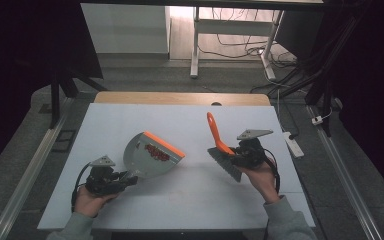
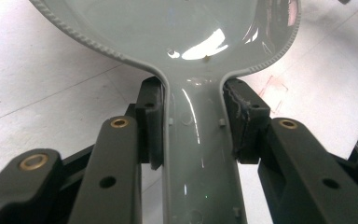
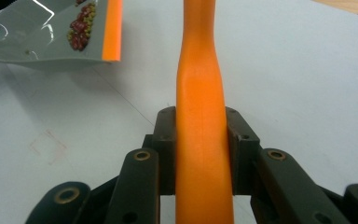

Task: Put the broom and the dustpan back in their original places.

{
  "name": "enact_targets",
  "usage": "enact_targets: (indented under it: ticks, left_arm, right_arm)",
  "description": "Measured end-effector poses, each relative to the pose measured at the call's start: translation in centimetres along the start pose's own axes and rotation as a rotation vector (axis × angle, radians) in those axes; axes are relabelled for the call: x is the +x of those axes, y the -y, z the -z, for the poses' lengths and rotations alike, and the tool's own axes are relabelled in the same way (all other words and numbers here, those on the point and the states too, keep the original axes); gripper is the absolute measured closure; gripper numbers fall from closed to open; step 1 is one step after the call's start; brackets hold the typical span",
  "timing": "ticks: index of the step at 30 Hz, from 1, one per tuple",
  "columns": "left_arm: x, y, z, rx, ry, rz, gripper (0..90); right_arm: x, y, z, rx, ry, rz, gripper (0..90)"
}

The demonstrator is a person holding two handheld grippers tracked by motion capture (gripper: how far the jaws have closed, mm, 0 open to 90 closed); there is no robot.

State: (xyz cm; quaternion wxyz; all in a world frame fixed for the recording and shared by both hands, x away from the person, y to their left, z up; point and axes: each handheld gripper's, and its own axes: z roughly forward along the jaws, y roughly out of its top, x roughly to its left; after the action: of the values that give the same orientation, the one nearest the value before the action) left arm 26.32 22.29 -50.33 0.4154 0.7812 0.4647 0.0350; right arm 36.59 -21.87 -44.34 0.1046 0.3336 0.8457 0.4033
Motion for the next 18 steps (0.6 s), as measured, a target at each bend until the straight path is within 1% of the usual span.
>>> enact_targets:
  ticks: [7, 10, 13, 18]
  left_arm:
    - [0.1, 0.4, 0.4, -0.017, -0.039, 0.036, 61.2]
    - [0.2, 0.6, 0.6, -0.025, -0.055, 0.06, 61.2]
    - [0.2, 0.9, 0.6, -0.028, -0.08, 0.083, 61.2]
    - [0.3, 1.5, 0.7, -0.042, -0.114, 0.128, 61.2]
  right_arm:
    - [-0.8, 1.2, 1.4, 0.002, 0.011, -0.033, 70.7]
    - [-1.1, 1.7, 2.0, -0.002, 0.004, -0.048, 70.7]
    - [-1.3, 2.2, 2.5, -0.002, 0.001, -0.063, 70.7]
    - [-1.7, 2.8, 3.0, -0.001, -0.005, -0.089, 70.7]
